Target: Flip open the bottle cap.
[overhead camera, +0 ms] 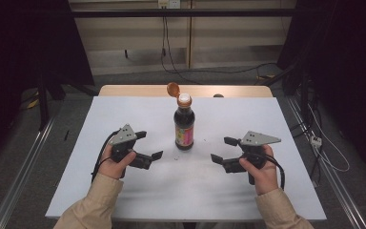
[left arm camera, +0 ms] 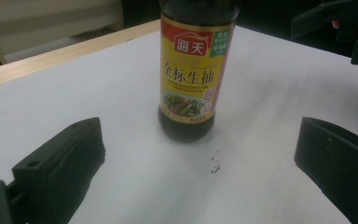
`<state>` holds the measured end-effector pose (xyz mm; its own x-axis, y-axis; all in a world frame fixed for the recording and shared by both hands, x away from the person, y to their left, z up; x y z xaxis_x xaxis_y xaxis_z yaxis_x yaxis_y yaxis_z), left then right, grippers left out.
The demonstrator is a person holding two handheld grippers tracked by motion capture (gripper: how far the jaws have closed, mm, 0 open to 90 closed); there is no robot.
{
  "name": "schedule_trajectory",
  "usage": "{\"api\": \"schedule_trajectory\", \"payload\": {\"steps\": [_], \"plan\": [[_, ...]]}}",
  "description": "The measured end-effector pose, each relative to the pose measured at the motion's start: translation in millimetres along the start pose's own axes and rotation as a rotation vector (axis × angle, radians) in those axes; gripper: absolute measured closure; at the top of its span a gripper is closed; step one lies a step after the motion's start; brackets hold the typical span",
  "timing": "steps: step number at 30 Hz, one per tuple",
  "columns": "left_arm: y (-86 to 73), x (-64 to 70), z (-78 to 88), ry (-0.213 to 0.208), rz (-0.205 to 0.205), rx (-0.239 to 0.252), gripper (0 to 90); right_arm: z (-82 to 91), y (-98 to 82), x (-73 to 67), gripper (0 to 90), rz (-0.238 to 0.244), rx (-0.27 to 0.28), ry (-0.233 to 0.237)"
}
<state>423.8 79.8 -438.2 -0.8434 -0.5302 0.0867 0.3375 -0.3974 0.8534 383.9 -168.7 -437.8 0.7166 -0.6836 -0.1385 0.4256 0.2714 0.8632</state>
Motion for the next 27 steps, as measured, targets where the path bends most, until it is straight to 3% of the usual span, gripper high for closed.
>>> {"api": "schedule_trajectory", "payload": {"steps": [20,27], "plan": [[-14.7,-1.8,13.7,0.005,0.008,0.002,1.4,10.9,-18.2,2.8,15.0,-0.012,-0.003,-0.016],[-20.4,-3.7,22.1,0.021,-0.006,0.001,1.4,14.2,-25.6,3.1,15.0,-0.013,-0.008,-0.019]]}}
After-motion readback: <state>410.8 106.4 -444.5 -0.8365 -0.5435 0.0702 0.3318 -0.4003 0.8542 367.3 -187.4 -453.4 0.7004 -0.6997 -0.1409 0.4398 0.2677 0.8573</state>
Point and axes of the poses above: each handheld gripper's, and its own axes: z roughly backward along the jaws, y roughly out of its top, x roughly to its right, the point moved 9 cm from there along -z, roughly forward along the jaws, and after that the axes turned 7 degrees about -x, right-handed, at the moved point
